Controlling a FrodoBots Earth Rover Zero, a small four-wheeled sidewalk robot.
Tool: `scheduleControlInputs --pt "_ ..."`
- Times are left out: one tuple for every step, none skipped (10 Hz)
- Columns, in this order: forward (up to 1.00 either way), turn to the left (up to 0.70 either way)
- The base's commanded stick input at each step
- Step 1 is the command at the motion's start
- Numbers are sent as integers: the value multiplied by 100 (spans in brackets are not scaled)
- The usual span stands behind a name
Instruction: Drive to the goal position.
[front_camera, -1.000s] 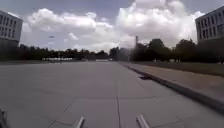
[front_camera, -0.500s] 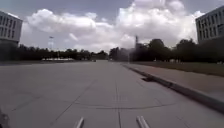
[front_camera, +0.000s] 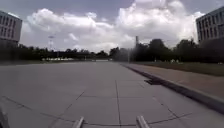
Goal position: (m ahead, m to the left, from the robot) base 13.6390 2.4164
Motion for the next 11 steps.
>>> scheduleControlInputs --pt "70 0" --pt "70 0" --pt "70 0" --pt "70 0" --pt "70 0" --pt "70 0" --pt "70 0" --pt "70 0" --pt "70 0" --pt "70 0" --pt "70 0"
